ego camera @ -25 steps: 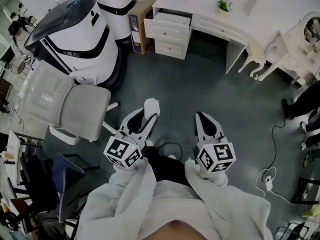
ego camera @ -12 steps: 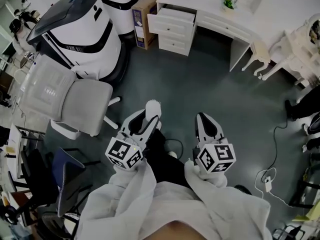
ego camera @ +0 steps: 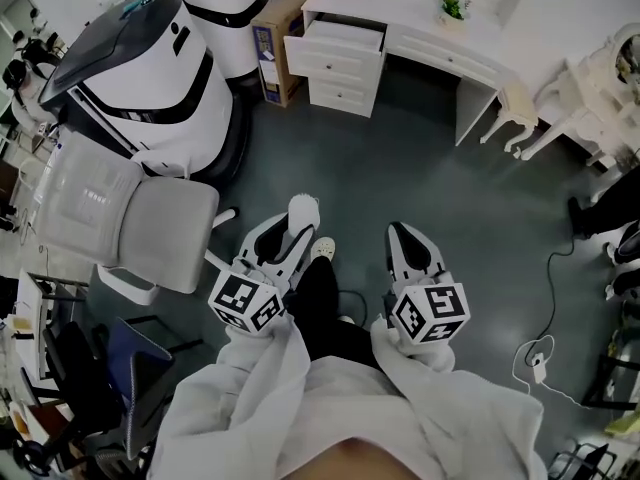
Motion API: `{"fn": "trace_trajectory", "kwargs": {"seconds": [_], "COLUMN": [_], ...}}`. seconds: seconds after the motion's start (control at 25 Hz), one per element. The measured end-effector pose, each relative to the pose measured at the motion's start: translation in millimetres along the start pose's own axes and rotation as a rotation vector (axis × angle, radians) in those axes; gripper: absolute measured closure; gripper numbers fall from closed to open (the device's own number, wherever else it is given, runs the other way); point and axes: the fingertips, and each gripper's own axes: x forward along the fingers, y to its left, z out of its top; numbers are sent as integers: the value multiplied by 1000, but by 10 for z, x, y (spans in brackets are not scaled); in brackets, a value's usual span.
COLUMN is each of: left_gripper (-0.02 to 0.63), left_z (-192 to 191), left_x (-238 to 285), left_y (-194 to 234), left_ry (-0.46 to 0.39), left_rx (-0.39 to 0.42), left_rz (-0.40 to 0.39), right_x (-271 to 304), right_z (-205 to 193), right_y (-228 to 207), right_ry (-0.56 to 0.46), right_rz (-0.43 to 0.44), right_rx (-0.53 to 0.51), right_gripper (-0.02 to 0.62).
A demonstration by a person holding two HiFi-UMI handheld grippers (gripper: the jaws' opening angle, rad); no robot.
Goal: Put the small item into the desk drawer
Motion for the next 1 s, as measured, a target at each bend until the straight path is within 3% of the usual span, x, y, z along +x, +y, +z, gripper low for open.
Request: {"fn": "trace_trajectory", "kwargs": {"seconds": [0.56,1.0], "left_gripper": [440,439], "left_z": [336,574], "left_x": [1178,1804], "left_y": [897,1554], "left_ry": [5,10], "left_rx": [-8,-12], "left_rz": [-11,-20], "right_x": [1177,1994], "right_z": [525,857], "right_y": [-478,-708], "right_ry": [17,31], "right_rz": [-2,-19], "right_rx": [-7,-8], "right_gripper": [555,555]}}
